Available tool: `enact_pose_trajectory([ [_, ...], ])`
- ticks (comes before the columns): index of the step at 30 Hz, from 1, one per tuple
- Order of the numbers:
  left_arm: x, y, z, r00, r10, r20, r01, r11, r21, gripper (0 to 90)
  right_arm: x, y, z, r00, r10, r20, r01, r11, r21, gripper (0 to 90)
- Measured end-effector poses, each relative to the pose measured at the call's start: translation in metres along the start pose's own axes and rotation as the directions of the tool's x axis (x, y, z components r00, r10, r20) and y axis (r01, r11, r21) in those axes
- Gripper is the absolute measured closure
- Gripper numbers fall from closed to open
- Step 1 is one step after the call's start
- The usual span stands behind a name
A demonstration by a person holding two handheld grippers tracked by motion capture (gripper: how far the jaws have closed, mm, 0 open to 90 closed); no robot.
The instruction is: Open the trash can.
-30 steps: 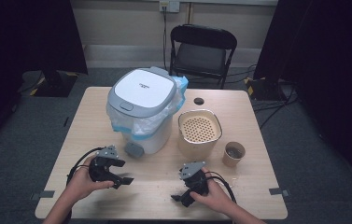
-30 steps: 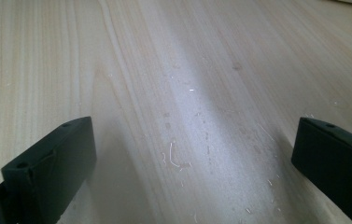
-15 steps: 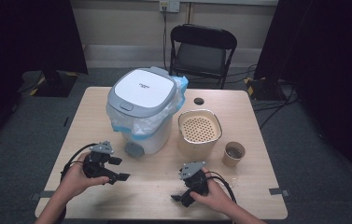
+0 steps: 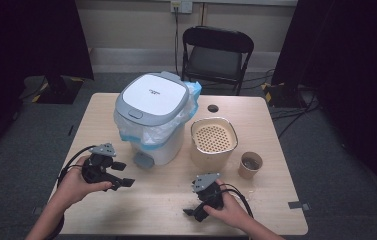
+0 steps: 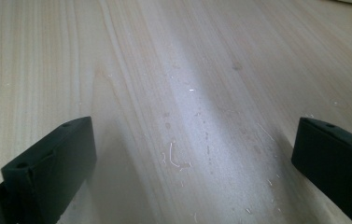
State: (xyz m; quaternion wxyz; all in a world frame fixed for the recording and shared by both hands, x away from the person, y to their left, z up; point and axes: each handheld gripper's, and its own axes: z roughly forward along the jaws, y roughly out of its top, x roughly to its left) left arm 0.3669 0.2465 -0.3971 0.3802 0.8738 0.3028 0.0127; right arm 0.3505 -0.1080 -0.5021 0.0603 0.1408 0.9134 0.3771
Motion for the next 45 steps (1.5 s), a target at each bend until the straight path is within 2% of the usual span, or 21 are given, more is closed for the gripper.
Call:
enact_pose_trajectory([
  [20,0.000,0.018,-0.017,0.9999,-0.016,0.002,0.016,0.9999,0.007,26.9,0.000,0.000,0.000,1.0000,0.001,0.000,-0.001,1.000,0.000,0.0],
  [25,0.000,0.024,-0.020,1.0000,-0.005,0.001,0.005,0.9999,0.010,27.6,0.000,0.000,0.000,1.0000,0.002,0.000,-0.002,1.000,0.001,0.0],
  [33,-0.001,0.031,-0.025,0.9998,-0.008,0.018,0.009,0.9999,-0.014,31.1,0.000,0.000,0.000,1.0000,0.001,0.000,-0.001,1.000,0.000,0.0],
  [45,0.002,0.038,-0.034,0.9997,-0.025,0.003,0.025,0.9988,-0.041,37.0,0.000,0.000,0.000,1.0000,-0.001,0.002,0.001,1.000,-0.001,0.0],
])
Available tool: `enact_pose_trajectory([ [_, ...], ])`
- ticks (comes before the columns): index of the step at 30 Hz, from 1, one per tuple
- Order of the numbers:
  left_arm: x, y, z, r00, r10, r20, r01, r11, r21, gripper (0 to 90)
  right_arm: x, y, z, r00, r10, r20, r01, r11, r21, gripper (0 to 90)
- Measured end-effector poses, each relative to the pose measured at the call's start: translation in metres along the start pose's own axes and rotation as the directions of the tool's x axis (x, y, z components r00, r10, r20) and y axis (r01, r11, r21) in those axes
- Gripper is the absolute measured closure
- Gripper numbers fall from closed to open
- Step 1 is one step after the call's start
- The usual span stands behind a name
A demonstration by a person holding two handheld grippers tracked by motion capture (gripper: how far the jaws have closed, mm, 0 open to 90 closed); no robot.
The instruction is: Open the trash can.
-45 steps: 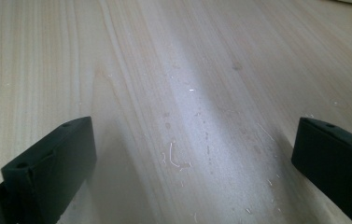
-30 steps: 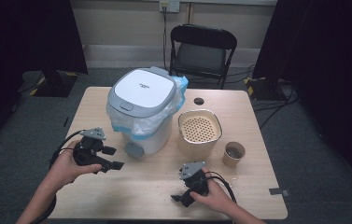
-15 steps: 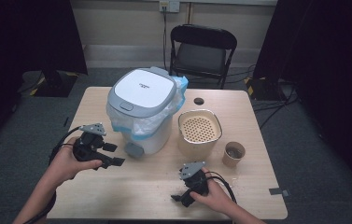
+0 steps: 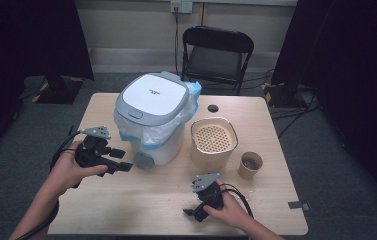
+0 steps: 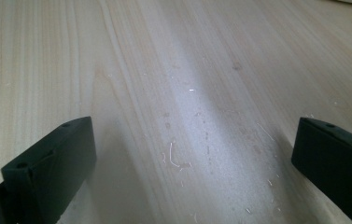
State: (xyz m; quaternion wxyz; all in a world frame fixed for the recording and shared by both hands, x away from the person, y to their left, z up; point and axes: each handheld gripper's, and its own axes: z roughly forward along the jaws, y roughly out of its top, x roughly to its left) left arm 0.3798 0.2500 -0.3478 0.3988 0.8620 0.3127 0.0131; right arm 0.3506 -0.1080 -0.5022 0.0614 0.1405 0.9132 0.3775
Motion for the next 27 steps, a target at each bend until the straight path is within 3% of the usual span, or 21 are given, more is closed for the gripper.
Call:
enact_pose_trajectory([
  [18,0.003,0.013,-0.013,1.0000,-0.007,-0.004,0.007,0.9999,-0.014,45.5,0.000,0.000,0.000,1.0000,-0.001,0.002,0.001,1.000,-0.001,0.0],
  [27,0.002,0.022,-0.020,0.9998,0.010,-0.019,-0.010,0.9996,-0.027,49.8,0.000,0.000,0.000,1.0000,-0.001,0.002,0.001,1.000,-0.001,0.0],
])
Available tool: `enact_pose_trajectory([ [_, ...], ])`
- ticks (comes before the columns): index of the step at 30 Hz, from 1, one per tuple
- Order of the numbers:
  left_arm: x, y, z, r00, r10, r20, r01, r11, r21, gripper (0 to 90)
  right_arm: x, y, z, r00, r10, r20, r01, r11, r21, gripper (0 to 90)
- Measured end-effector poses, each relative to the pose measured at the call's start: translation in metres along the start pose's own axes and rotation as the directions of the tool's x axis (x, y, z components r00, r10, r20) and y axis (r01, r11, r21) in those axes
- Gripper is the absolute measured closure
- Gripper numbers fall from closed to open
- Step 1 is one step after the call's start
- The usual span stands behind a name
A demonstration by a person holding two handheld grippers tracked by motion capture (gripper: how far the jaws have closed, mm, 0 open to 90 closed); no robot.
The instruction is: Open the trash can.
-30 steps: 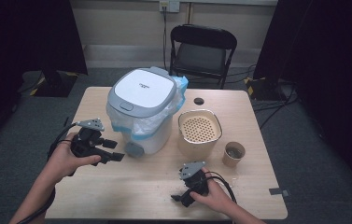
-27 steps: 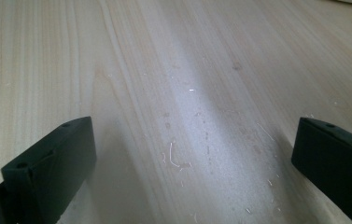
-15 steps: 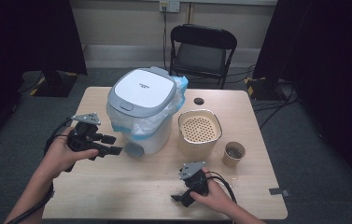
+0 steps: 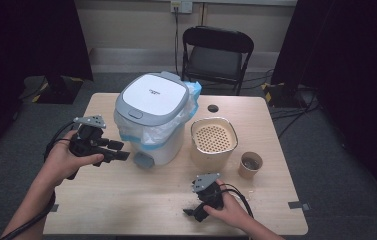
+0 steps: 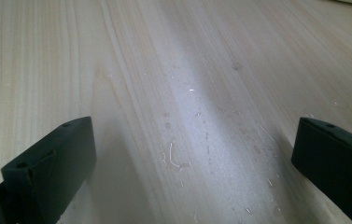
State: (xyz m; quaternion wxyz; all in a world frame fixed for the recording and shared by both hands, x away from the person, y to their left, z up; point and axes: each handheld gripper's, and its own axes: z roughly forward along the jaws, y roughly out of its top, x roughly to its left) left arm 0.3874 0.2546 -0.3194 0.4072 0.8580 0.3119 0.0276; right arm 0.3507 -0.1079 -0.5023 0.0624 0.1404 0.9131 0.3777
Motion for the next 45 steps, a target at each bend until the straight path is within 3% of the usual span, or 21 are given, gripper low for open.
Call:
enact_pose_trajectory([
  [6,0.000,0.005,-0.003,0.9999,0.000,-0.016,0.000,1.0000,0.000,51.8,0.000,0.000,0.000,1.0000,0.000,0.001,0.000,1.000,0.000,0.0],
  [13,0.002,0.013,-0.009,0.9992,0.009,-0.038,-0.010,0.9994,-0.032,53.1,0.000,0.000,0.000,1.0000,0.000,-0.001,0.000,1.000,0.000,0.0],
  [16,0.001,0.016,-0.009,0.9994,-0.005,-0.033,0.004,0.9996,-0.028,53.7,0.000,0.000,0.000,1.0000,-0.001,0.002,0.001,1.000,0.000,0.0],
  [22,0.003,0.022,-0.015,0.9963,-0.022,-0.084,0.019,0.9991,-0.038,56.1,0.000,0.000,0.000,1.0000,0.000,0.000,0.000,1.000,0.000,0.0],
  [27,0.004,0.027,-0.018,0.9953,-0.013,-0.096,0.009,0.9993,-0.035,62.4,0.000,0.000,0.000,1.0000,0.000,-0.001,0.000,1.000,0.001,0.0],
  [30,0.004,0.030,-0.019,0.9969,-0.017,-0.077,0.014,0.9992,-0.037,65.4,0.000,0.000,0.000,1.0000,0.000,0.000,0.000,1.000,0.001,0.0],
  [36,0.005,0.036,-0.021,0.9950,-0.062,-0.078,0.060,0.9976,-0.034,72.6,0.000,0.000,0.000,1.0000,0.000,0.000,0.000,1.000,0.001,0.0],
  [38,0.005,0.038,-0.020,0.9947,-0.057,-0.086,0.055,0.9982,-0.026,75.0,0.000,0.000,0.000,1.0000,0.000,0.000,0.000,1.000,0.001,0.0],
  [40,0.004,0.040,-0.019,0.9949,-0.071,-0.071,0.070,0.9973,-0.022,77.5,0.000,0.000,0.000,1.0000,0.001,0.000,-0.001,1.000,0.001,0.0],
  [45,0.001,0.049,-0.020,0.9962,-0.067,-0.055,0.066,0.9976,-0.022,81.6,0.000,0.000,0.000,1.0000,0.001,0.000,-0.001,1.000,0.000,0.0],
])
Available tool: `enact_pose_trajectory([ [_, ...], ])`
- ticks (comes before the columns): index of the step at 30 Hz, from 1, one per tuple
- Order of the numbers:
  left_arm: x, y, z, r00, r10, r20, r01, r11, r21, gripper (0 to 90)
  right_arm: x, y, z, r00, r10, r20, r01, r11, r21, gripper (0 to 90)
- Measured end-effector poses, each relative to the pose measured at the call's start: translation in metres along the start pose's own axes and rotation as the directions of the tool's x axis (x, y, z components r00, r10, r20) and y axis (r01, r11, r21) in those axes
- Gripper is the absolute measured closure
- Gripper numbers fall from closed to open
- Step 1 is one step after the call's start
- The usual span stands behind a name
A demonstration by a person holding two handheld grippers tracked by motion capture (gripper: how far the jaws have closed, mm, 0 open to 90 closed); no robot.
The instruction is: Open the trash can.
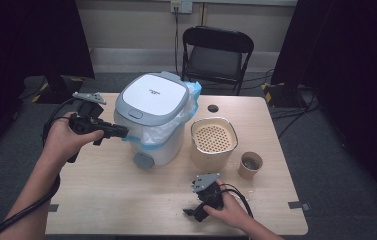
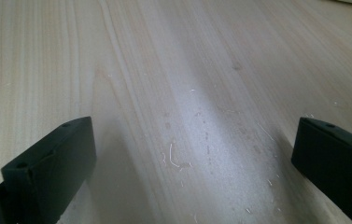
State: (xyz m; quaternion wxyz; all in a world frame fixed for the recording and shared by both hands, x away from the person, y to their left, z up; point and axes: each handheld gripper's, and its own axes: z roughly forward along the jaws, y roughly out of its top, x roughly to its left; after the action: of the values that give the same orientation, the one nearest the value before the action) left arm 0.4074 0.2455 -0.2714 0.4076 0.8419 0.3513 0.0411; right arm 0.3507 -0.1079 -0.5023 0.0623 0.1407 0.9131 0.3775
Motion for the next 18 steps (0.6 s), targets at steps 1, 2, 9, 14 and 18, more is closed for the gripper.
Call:
enact_pose_trajectory([
  [1,0.000,0.001,-0.001,1.0000,-0.005,0.002,0.005,1.0000,-0.004,81.6,0.000,0.000,0.000,1.0000,0.000,0.000,0.000,1.000,0.000,0.0],
  [2,0.000,0.003,-0.001,1.0000,-0.003,0.002,0.003,1.0000,-0.004,81.9,0.000,0.000,0.000,1.0000,0.000,-0.002,0.000,1.000,0.001,0.0],
  [9,0.000,0.013,-0.001,0.9999,-0.011,0.009,0.011,0.9999,0.008,87.7,0.000,0.000,0.000,1.0000,0.000,-0.003,0.000,1.000,0.000,0.0],
  [14,0.000,0.019,0.002,0.9998,-0.020,0.008,0.020,0.9998,0.006,89.5,0.000,0.000,0.000,1.0000,0.000,-0.003,0.000,1.000,0.000,0.0],
  [18,0.000,0.027,0.002,0.9999,-0.015,0.000,0.015,0.9998,0.009,90.0,0.000,0.000,0.000,1.0000,0.000,-0.002,0.000,1.000,0.001,0.0],
])
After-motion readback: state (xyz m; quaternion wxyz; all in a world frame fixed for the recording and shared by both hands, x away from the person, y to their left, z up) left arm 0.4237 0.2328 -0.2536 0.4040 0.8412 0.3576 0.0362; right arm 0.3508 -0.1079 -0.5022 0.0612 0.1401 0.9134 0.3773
